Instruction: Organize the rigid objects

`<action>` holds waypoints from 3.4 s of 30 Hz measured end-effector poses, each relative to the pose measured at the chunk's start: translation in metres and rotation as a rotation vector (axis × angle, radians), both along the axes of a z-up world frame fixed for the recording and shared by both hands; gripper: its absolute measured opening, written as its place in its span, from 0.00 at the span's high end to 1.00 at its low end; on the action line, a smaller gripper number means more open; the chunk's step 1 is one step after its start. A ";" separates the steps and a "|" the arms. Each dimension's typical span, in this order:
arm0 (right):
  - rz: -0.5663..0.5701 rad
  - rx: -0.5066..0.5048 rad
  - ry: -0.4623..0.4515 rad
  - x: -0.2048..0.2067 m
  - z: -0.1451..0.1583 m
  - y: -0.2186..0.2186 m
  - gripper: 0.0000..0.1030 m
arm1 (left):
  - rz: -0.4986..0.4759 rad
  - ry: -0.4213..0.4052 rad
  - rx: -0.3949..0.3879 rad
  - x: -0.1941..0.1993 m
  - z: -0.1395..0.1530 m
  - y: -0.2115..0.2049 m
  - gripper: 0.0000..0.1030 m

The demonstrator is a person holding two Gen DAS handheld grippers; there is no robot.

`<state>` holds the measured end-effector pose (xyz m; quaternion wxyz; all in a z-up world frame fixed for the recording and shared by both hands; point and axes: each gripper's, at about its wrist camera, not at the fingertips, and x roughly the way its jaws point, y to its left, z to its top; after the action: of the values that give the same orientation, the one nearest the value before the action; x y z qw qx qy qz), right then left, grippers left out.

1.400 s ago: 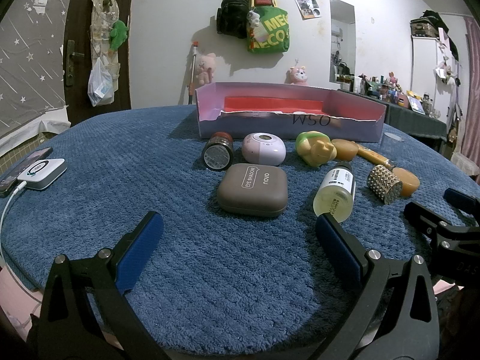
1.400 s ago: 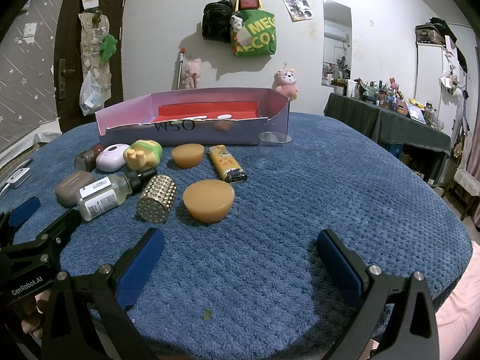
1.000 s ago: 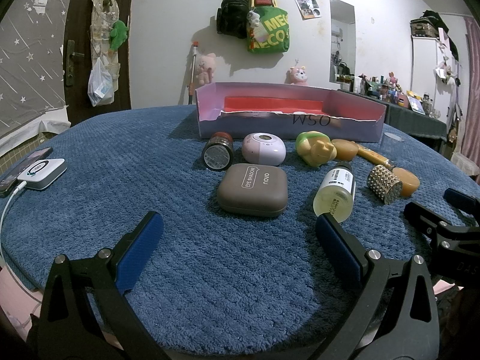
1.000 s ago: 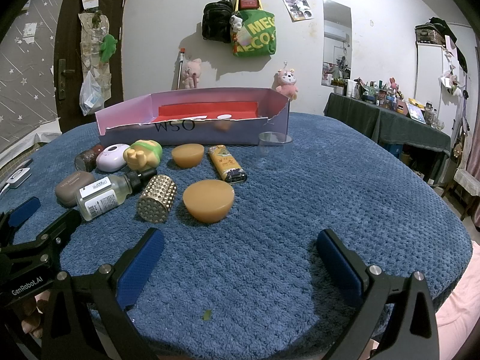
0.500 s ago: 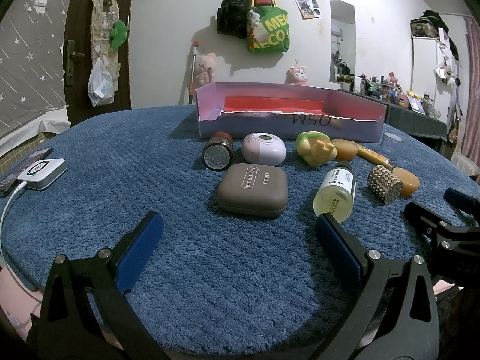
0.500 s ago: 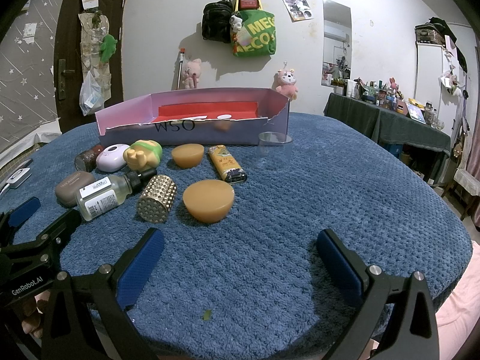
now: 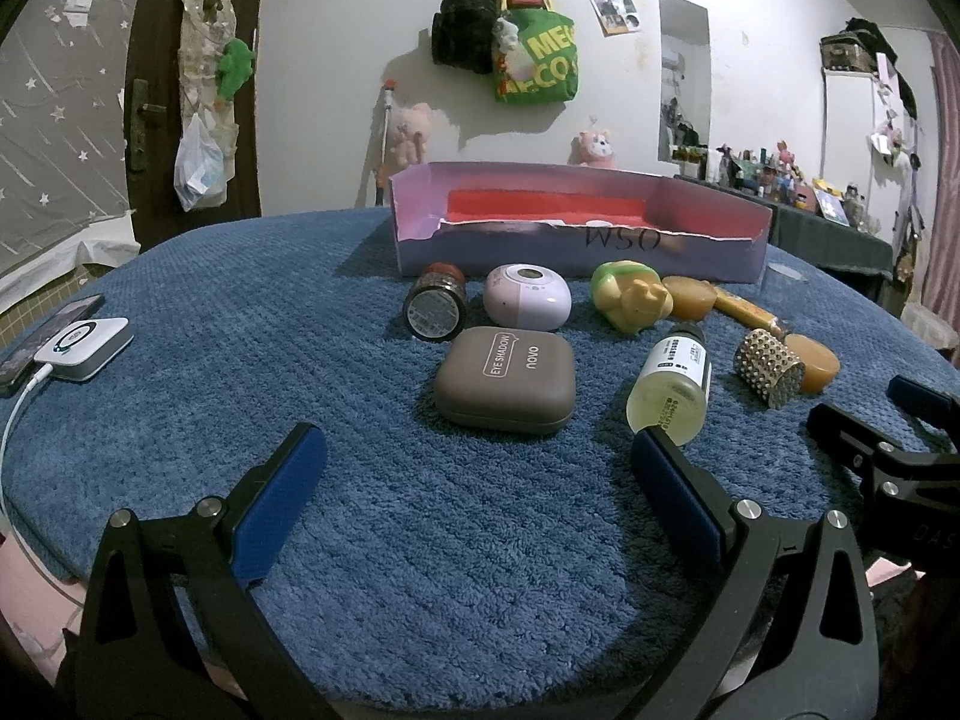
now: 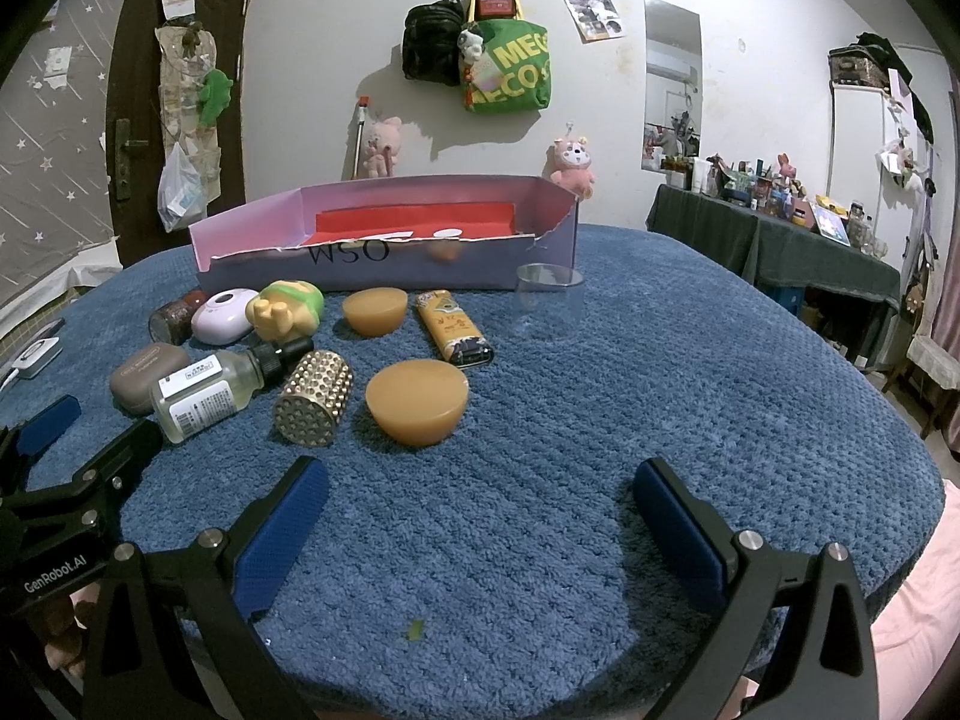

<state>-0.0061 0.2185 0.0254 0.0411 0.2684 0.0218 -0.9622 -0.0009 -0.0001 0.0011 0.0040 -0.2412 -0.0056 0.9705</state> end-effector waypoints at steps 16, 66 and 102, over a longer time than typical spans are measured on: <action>-0.007 -0.063 -0.044 -0.021 0.023 0.018 0.00 | -0.084 -0.085 0.018 -0.032 0.033 -0.011 0.00; 0.193 -0.108 -0.128 -0.077 0.066 0.006 0.61 | -0.261 -0.159 0.018 -0.089 0.084 -0.001 0.51; 0.319 0.294 -0.496 -0.268 0.049 -0.038 0.61 | -0.334 -0.529 -0.199 -0.256 0.048 0.023 0.51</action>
<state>-0.2742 0.1802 0.0742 0.1564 0.4908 0.1914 -0.8355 -0.2570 0.0227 0.0487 0.1380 -0.4818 0.1279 0.8558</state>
